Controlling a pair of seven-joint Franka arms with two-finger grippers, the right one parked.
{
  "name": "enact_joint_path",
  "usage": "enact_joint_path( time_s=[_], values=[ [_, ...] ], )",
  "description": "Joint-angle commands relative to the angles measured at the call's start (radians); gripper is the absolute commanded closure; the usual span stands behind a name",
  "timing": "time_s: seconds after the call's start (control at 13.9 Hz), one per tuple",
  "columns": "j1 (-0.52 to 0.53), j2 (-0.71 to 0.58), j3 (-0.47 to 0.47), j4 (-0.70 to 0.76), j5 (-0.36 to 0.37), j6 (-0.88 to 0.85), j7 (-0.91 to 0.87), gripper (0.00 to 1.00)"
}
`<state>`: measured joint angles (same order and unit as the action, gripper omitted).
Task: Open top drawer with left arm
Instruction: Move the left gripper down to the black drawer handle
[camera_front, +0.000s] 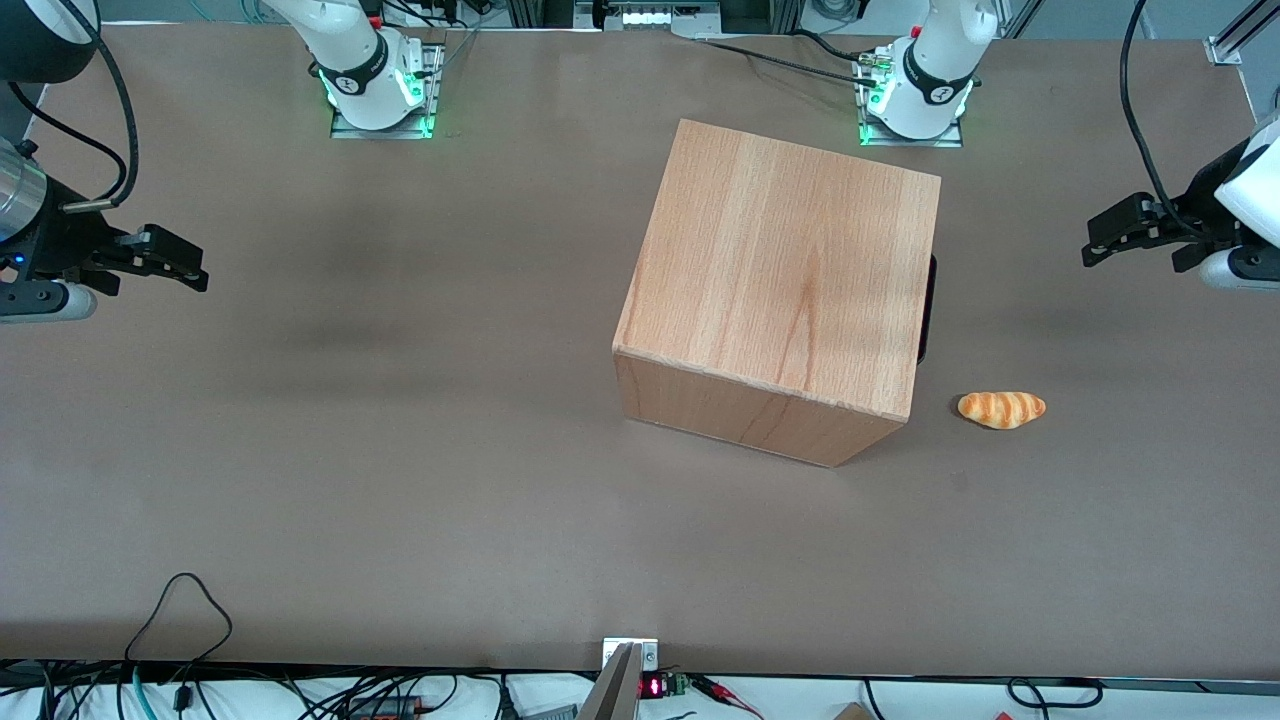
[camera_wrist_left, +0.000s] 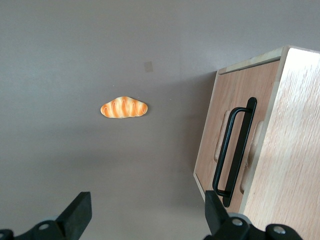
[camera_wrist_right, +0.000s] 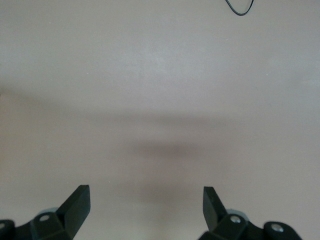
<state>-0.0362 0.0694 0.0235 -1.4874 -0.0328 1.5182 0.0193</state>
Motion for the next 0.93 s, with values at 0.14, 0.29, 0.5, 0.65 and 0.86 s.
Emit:
enact_joint_path(
  time_s=[0.14, 0.29, 0.5, 0.65, 0.86],
  values=[
    [-0.004, -0.019, -0.004, -0.013, 0.030, -0.012, -0.009, 0.00],
    [-0.013, 0.004, -0.010, -0.010, 0.017, -0.012, -0.008, 0.00],
    [-0.022, 0.021, -0.013, -0.010, 0.013, -0.050, 0.004, 0.00],
    [-0.024, 0.064, -0.020, -0.010, 0.008, -0.053, -0.001, 0.00],
    [-0.024, 0.156, -0.043, 0.006, 0.008, -0.055, 0.008, 0.00]
  ],
)
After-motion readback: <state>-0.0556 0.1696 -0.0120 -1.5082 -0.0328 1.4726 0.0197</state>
